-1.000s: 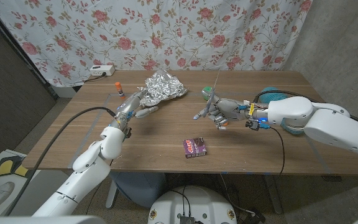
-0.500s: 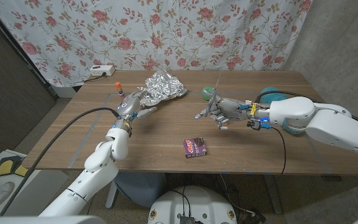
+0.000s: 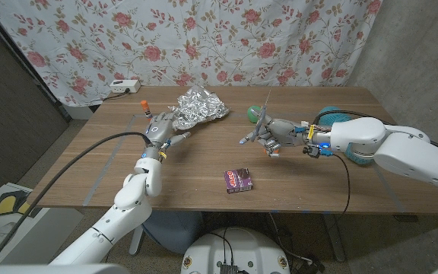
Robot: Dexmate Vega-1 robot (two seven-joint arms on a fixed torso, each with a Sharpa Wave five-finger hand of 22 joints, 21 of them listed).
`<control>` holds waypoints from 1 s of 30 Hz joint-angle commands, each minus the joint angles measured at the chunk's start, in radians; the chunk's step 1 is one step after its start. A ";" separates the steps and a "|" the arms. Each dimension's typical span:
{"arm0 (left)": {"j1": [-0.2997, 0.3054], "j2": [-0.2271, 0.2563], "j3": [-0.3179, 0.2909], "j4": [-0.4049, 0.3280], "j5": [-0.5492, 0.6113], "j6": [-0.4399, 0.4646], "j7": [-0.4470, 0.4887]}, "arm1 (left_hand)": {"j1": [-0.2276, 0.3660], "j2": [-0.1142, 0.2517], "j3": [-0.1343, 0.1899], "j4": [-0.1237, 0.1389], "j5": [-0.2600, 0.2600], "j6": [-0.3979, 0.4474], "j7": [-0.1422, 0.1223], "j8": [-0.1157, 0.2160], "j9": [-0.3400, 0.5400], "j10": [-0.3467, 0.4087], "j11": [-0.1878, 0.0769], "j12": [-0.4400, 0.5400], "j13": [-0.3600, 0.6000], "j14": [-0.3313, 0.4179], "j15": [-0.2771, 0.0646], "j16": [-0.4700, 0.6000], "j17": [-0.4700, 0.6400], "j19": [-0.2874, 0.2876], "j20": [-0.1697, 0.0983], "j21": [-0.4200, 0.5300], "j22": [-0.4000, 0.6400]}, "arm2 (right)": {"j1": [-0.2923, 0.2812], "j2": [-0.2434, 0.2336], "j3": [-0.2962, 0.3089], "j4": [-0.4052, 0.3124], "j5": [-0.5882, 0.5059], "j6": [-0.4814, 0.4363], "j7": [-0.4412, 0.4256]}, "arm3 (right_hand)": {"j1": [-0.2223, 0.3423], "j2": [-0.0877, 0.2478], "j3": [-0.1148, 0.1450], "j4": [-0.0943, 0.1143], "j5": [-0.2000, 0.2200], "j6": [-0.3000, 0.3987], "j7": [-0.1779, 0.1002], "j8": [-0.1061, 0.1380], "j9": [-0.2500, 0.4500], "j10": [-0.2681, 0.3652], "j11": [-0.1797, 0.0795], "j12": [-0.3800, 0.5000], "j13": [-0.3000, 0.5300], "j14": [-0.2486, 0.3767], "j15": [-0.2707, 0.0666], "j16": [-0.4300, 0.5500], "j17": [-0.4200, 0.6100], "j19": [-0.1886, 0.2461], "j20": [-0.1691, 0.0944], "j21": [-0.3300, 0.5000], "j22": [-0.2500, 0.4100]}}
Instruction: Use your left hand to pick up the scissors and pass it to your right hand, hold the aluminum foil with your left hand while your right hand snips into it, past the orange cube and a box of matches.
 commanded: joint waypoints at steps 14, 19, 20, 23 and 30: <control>-0.138 0.073 0.199 0.059 0.177 0.195 -0.102 | 0.055 0.002 0.000 -0.018 0.007 0.059 -0.044 0.002 0.003 0.068 -0.027 0.015 -0.009 0.047 -0.035 0.006 -0.005 0.036 -0.018 -0.002 0.002 | 0.017 0.023 -0.009 0.015 0.008 -0.008 -0.007 | 0.013 0.015 -0.001 0.007 -0.011 0.086 0.114 0.002 0.006 -0.005 -0.005 0.001 0.003 -0.005 0.003 -0.001 0.002 0.003 0.003 0.000 -0.004; -0.169 0.085 0.231 0.060 0.204 0.225 -0.166 | 0.058 -0.003 -0.007 -0.015 0.008 0.041 -0.038 -0.010 0.003 0.047 -0.025 0.003 -0.010 0.023 -0.022 -0.006 -0.005 0.026 -0.018 -0.010 0.002 | 0.020 0.031 -0.012 0.030 0.012 0.002 0.004 | 0.014 0.019 -0.001 0.008 -0.013 0.094 0.114 0.004 0.008 -0.005 -0.005 0.001 0.003 -0.005 0.003 -0.001 0.001 0.005 0.002 -0.005 -0.015; -0.174 0.088 0.237 0.061 0.206 0.226 -0.175 | 0.058 -0.004 -0.008 -0.015 0.008 0.037 -0.038 -0.013 0.003 0.044 -0.025 0.001 -0.010 0.020 -0.021 -0.007 -0.004 0.024 -0.015 -0.011 0.002 | 0.021 0.032 -0.013 0.032 0.014 0.001 0.005 | 0.014 0.020 -0.001 0.008 -0.013 0.096 0.114 0.005 0.008 -0.005 -0.005 0.001 0.003 -0.005 0.003 -0.001 0.001 0.005 0.001 -0.003 -0.013; -0.189 0.091 0.255 0.069 0.222 0.236 -0.186 | 0.057 -0.005 -0.010 -0.014 0.008 0.029 -0.037 -0.017 0.003 0.037 -0.024 -0.002 -0.010 0.012 -0.019 -0.011 -0.004 0.022 -0.014 -0.013 0.002 | 0.024 0.034 -0.015 0.037 0.014 0.001 0.007 | 0.014 0.020 -0.001 0.008 -0.013 0.098 0.114 0.005 0.008 -0.005 -0.005 0.001 0.003 -0.005 0.003 -0.001 0.001 0.003 0.004 0.001 -0.006; -0.208 0.088 0.269 0.084 0.208 0.241 -0.183 | 0.060 -0.004 -0.011 -0.013 0.008 0.032 -0.038 -0.017 0.004 0.041 -0.025 -0.002 -0.010 0.013 -0.021 -0.011 -0.004 0.021 -0.013 -0.014 0.002 | 0.019 0.031 -0.010 0.040 0.018 0.008 0.005 | 0.015 0.025 0.000 0.008 -0.015 0.105 0.114 0.006 0.010 -0.003 -0.006 0.001 0.003 -0.004 0.003 -0.001 0.001 0.004 0.001 -0.001 -0.012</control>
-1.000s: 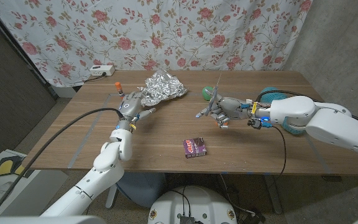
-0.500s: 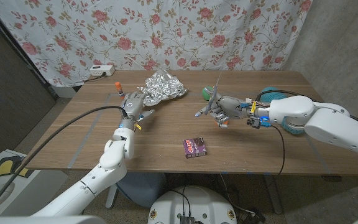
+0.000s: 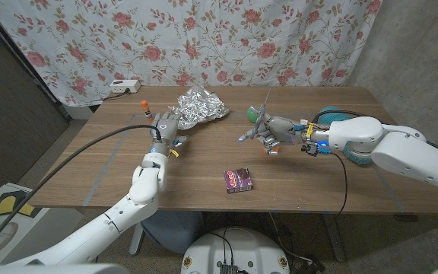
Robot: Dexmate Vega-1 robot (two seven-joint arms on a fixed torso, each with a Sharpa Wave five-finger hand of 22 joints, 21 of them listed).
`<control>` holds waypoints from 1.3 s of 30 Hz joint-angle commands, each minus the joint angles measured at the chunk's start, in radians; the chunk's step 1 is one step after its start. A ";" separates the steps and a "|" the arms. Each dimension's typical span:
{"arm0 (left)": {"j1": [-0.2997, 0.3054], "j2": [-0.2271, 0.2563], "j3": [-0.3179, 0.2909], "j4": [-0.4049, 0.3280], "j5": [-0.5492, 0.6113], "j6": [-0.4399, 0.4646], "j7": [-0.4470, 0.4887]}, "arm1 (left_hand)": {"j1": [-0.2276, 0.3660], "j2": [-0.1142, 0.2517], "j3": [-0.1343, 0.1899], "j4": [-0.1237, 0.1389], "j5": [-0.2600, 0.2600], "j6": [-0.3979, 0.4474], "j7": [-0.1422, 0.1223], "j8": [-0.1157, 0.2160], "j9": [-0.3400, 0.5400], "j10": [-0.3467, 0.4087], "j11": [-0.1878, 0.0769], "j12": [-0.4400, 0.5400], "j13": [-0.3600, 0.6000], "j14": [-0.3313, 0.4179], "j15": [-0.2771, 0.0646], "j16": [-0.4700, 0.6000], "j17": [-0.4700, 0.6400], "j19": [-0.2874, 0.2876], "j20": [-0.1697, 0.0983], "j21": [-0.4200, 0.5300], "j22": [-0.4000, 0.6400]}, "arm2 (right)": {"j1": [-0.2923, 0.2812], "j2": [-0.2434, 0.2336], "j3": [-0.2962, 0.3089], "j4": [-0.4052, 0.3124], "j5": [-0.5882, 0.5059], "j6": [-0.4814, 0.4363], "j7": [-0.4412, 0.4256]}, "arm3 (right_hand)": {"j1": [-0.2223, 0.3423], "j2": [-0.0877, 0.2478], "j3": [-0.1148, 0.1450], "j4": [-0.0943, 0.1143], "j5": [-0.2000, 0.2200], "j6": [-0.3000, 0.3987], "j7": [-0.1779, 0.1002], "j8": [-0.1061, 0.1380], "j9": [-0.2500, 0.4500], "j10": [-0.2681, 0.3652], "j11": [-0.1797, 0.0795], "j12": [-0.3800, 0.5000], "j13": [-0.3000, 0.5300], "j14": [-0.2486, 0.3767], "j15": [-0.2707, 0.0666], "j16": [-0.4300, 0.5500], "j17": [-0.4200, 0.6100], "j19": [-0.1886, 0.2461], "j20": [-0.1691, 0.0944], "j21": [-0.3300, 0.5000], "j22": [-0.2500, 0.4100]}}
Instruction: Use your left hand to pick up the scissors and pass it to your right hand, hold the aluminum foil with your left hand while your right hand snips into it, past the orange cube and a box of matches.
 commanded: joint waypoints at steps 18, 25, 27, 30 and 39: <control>-0.057 0.014 0.062 0.024 -0.042 0.038 -0.038 | 0.035 0.035 0.000 0.003 0.004 0.118 -0.025 0.031 0.006 0.083 -0.012 0.019 0.003 0.037 -0.013 0.011 0.001 0.015 -0.007 -0.003 0.004 | -0.030 -0.015 0.025 0.002 0.019 0.026 -0.018 | 0.008 0.022 -0.003 0.003 -0.003 0.106 0.119 0.006 0.009 0.006 -0.004 0.001 0.003 -0.003 0.003 -0.001 0.001 0.001 0.002 0.004 0.008; -0.065 0.015 0.073 0.033 -0.049 0.039 -0.033 | 0.036 0.038 -0.001 0.004 0.002 0.123 -0.025 0.030 0.007 0.091 -0.013 0.020 0.004 0.042 -0.016 0.012 0.001 0.018 -0.010 -0.003 0.004 | -0.038 -0.027 0.033 -0.007 0.022 0.030 -0.018 | 0.011 0.024 -0.003 0.002 -0.005 0.111 0.117 0.007 0.011 0.007 -0.005 0.001 0.003 -0.001 0.003 -0.001 0.001 0.001 0.001 0.005 0.008; -0.070 0.018 0.074 0.037 -0.063 0.025 -0.031 | 0.032 0.038 -0.005 0.006 0.000 0.115 -0.025 0.024 0.007 0.079 -0.012 0.013 0.003 0.041 -0.016 0.012 0.001 0.017 -0.010 -0.004 0.004 | -0.037 -0.031 0.033 -0.010 0.020 0.028 -0.015 | 0.011 0.025 -0.003 0.002 -0.005 0.114 0.117 0.008 0.011 0.007 -0.005 0.001 0.003 -0.001 0.003 -0.001 0.001 0.001 0.001 0.005 0.008; -0.081 0.014 0.083 0.047 -0.063 0.022 -0.031 | 0.028 0.042 -0.008 0.010 -0.002 0.094 -0.025 0.012 0.007 0.073 -0.004 0.008 0.003 0.041 -0.016 0.011 0.002 0.016 -0.009 -0.006 0.004 | -0.037 -0.033 0.034 -0.013 0.023 0.026 -0.015 | 0.013 0.026 -0.002 0.002 -0.005 0.120 0.116 0.010 0.011 0.007 -0.005 0.001 0.003 -0.001 0.003 -0.001 0.001 0.001 0.002 0.004 0.005; -0.087 0.007 0.082 0.074 -0.107 -0.014 0.029 | 0.084 0.126 0.036 0.001 -0.001 0.118 -0.021 0.013 0.008 0.103 -0.015 0.011 0.004 0.066 -0.036 0.017 0.004 0.014 -0.003 -0.009 0.004 | -0.038 -0.037 0.037 -0.014 0.031 0.024 -0.009 | 0.020 0.032 -0.002 0.001 -0.009 0.129 0.114 0.011 0.016 0.008 -0.005 0.002 0.003 -0.003 0.003 -0.001 0.001 0.000 0.003 0.005 0.003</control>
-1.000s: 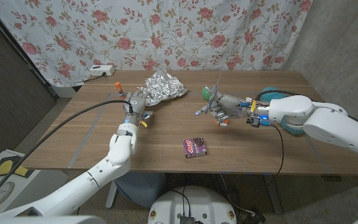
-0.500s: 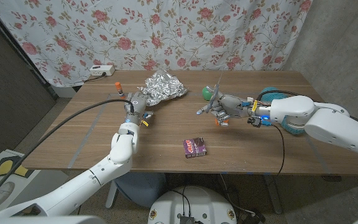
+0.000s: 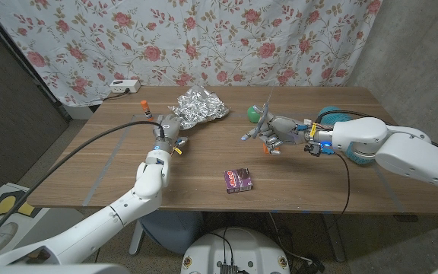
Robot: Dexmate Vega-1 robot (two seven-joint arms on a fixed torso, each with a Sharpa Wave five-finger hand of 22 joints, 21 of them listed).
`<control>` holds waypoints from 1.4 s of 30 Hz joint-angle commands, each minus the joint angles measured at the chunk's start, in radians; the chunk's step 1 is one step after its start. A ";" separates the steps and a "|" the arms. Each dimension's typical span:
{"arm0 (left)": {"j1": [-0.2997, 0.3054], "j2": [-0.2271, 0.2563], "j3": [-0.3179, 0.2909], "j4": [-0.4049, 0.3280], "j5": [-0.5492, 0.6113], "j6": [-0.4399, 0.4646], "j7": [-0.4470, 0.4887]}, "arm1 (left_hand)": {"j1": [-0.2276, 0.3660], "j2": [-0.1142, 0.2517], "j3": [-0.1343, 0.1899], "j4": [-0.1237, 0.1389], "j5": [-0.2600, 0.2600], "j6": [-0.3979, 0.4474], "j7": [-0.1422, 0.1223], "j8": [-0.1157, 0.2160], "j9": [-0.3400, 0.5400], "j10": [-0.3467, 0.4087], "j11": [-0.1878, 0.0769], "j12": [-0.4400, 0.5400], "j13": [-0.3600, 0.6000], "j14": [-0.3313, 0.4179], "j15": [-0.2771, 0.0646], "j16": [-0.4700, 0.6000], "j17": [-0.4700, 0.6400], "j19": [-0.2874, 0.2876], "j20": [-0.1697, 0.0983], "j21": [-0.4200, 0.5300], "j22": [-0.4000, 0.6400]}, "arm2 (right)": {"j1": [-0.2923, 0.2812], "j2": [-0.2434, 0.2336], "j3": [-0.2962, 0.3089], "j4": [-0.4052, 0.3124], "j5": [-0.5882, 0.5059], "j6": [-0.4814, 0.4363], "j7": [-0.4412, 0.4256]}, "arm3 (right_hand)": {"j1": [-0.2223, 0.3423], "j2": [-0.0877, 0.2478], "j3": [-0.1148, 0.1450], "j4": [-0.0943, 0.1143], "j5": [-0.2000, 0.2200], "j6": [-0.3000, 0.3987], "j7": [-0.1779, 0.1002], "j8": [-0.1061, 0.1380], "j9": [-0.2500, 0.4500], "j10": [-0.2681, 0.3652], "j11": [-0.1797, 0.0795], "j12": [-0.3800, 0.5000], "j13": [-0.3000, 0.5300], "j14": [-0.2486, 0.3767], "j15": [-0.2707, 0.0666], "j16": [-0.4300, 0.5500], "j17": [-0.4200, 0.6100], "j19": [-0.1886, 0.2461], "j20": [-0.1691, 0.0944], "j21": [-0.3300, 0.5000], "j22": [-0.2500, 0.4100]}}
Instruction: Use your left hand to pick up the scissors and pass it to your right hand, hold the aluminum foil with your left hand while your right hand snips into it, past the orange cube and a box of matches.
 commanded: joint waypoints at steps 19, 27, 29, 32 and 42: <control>-0.051 -0.005 0.026 0.058 -0.101 -0.049 0.019 | 0.055 0.070 0.083 -0.011 -0.021 0.256 0.006 0.044 0.001 0.273 -0.022 0.064 0.013 0.164 -0.081 0.044 0.010 0.088 -0.060 0.024 0.004 | -0.020 -0.020 0.014 -0.001 0.021 0.014 0.008 | 0.008 0.012 -0.004 0.002 -0.004 0.107 0.122 0.005 0.011 0.007 -0.008 0.001 0.003 -0.003 0.003 -0.001 0.001 0.000 0.003 0.007 0.000; -0.044 -0.015 0.024 0.078 -0.120 -0.076 0.104 | 0.137 0.117 0.100 -0.025 -0.017 0.386 -0.022 0.068 0.002 0.406 -0.033 0.093 0.029 0.255 -0.119 0.111 0.045 0.139 -0.088 0.041 0.008 | -0.029 -0.023 0.020 0.001 0.027 0.020 0.003 | 0.009 0.014 -0.003 0.002 -0.005 0.111 0.123 0.005 0.012 0.007 -0.008 0.001 0.003 -0.003 0.003 -0.001 0.001 -0.001 0.003 0.009 0.001; -0.040 -0.017 0.020 0.085 -0.126 -0.088 0.138 | 0.156 0.115 0.093 -0.026 -0.017 0.411 -0.030 0.070 0.002 0.447 -0.035 0.117 0.045 0.275 -0.121 0.127 0.058 0.148 -0.091 0.044 0.009 | -0.034 -0.026 0.023 0.001 0.027 0.025 0.000 | 0.010 0.016 -0.003 0.002 -0.006 0.113 0.122 0.005 0.014 0.007 -0.008 0.001 0.003 -0.003 0.003 -0.001 0.001 -0.001 0.003 0.007 -0.003; -0.032 -0.023 0.010 0.098 -0.145 -0.115 0.200 | 0.204 0.113 0.079 -0.028 -0.015 0.509 -0.050 0.094 0.007 0.513 -0.034 0.175 0.091 0.324 -0.130 0.159 0.091 0.164 -0.094 0.051 0.010 | -0.042 -0.030 0.028 -0.002 0.033 0.026 -0.005 | 0.012 0.017 -0.003 0.002 -0.007 0.116 0.122 0.004 0.015 0.007 -0.008 0.001 0.003 -0.003 0.003 -0.001 0.001 -0.002 0.003 0.011 0.001; -0.013 -0.042 -0.018 0.146 -0.218 -0.234 0.387 | 0.315 0.110 0.056 -0.028 -0.020 0.619 -0.100 0.128 0.015 0.512 -0.035 0.222 0.162 0.358 -0.132 0.197 0.157 0.189 -0.090 0.065 0.015 | -0.056 -0.040 0.034 -0.018 0.037 0.024 -0.015 | 0.018 0.021 -0.003 0.001 -0.011 0.119 0.122 0.002 0.019 0.007 -0.008 0.001 0.003 -0.003 0.003 -0.001 0.001 -0.002 0.003 0.012 -0.003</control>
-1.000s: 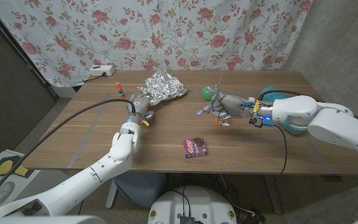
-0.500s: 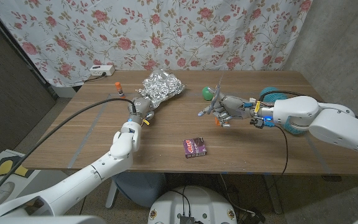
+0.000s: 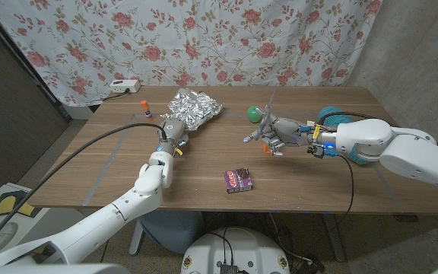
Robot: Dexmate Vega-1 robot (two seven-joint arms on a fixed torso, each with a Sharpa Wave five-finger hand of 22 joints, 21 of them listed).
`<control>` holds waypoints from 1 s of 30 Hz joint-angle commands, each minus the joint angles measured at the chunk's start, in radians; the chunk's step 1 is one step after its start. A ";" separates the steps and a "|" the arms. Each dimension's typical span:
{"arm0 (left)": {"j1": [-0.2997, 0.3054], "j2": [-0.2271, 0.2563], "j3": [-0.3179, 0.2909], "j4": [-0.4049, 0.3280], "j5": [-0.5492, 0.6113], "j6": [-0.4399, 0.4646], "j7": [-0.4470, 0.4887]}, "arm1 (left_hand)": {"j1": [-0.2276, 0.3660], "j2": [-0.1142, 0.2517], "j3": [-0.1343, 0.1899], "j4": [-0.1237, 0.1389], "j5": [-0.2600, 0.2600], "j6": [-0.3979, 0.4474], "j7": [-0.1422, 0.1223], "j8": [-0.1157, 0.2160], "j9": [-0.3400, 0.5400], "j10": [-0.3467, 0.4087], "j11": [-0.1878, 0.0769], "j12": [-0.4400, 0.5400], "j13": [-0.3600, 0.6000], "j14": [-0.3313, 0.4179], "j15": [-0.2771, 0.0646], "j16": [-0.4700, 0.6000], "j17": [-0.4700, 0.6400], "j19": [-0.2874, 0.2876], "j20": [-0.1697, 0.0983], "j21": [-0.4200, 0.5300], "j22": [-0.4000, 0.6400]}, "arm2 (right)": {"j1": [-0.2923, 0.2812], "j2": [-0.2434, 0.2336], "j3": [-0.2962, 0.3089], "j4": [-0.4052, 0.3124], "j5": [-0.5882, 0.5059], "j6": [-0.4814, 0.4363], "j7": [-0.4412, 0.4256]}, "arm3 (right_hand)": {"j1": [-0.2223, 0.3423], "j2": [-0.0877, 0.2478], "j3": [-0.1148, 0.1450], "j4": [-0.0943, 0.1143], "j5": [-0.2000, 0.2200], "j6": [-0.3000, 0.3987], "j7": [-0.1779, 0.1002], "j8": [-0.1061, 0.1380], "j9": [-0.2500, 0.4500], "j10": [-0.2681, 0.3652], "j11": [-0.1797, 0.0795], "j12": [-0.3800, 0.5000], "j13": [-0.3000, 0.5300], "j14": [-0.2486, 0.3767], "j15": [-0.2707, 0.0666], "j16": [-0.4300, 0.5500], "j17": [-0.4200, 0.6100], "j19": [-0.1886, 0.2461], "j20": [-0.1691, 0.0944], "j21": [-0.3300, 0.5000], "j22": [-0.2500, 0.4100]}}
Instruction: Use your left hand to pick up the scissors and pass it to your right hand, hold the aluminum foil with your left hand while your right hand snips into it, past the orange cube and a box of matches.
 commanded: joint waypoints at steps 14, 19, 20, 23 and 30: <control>0.027 -0.017 -0.028 0.069 -0.074 -0.187 0.320 | 0.039 0.015 -0.010 0.018 -0.003 0.042 -0.029 0.017 0.008 -0.028 -0.003 0.001 0.027 0.022 -0.020 0.008 0.028 0.013 0.008 0.008 0.007 | -0.020 -0.015 -0.005 -0.036 0.006 -0.014 -0.009 | 0.003 0.012 -0.004 0.004 -0.007 0.117 0.126 0.001 0.009 -0.001 -0.006 0.001 0.003 -0.002 0.003 -0.001 0.001 0.001 0.004 0.000 -0.014; 0.042 -0.013 -0.035 0.086 -0.067 -0.212 0.400 | 0.040 0.018 -0.010 0.021 -0.003 0.048 -0.030 0.020 0.008 -0.030 -0.003 0.000 0.028 0.023 -0.020 0.009 0.031 0.015 0.009 0.010 0.007 | -0.010 -0.018 -0.016 -0.042 0.009 -0.035 0.004 | 0.002 0.012 -0.005 0.004 -0.009 0.119 0.124 0.000 0.011 -0.002 -0.006 0.001 0.003 -0.003 0.003 -0.001 0.001 -0.002 0.005 0.008 -0.005; 0.044 -0.014 -0.035 0.093 -0.063 -0.214 0.423 | 0.041 0.018 -0.010 0.021 -0.003 0.051 -0.030 0.021 0.009 -0.032 -0.003 -0.001 0.029 0.024 -0.020 0.009 0.032 0.016 0.009 0.010 0.007 | -0.006 -0.017 -0.020 -0.043 0.009 -0.043 0.008 | 0.002 0.012 -0.005 0.004 -0.009 0.118 0.126 0.000 0.011 -0.002 -0.006 0.001 0.003 -0.003 0.003 -0.001 0.001 0.000 0.004 0.004 -0.013; 0.054 -0.016 -0.045 0.103 -0.073 -0.234 0.473 | 0.044 0.019 -0.010 0.022 -0.003 0.052 -0.032 0.022 0.009 -0.035 -0.002 -0.003 0.030 0.026 -0.022 0.011 0.035 0.018 0.010 0.011 0.007 | 0.002 -0.015 -0.029 -0.047 0.004 -0.053 0.012 | 0.001 0.012 -0.005 0.004 -0.010 0.119 0.123 -0.001 0.012 -0.002 -0.006 0.001 0.003 -0.004 0.003 -0.001 0.001 0.001 0.003 0.000 -0.022; 0.080 -0.007 -0.064 0.105 -0.082 -0.264 0.558 | 0.053 0.021 -0.010 0.022 -0.002 0.058 -0.032 0.027 0.010 -0.043 -0.001 -0.007 0.034 0.045 -0.026 0.021 0.045 0.024 0.006 0.015 0.007 | 0.007 -0.014 -0.035 -0.052 0.009 -0.064 0.016 | 0.001 0.012 -0.005 0.004 -0.010 0.119 0.125 -0.001 0.013 -0.001 -0.006 0.001 0.003 -0.003 0.003 -0.001 0.001 0.000 0.002 0.003 -0.020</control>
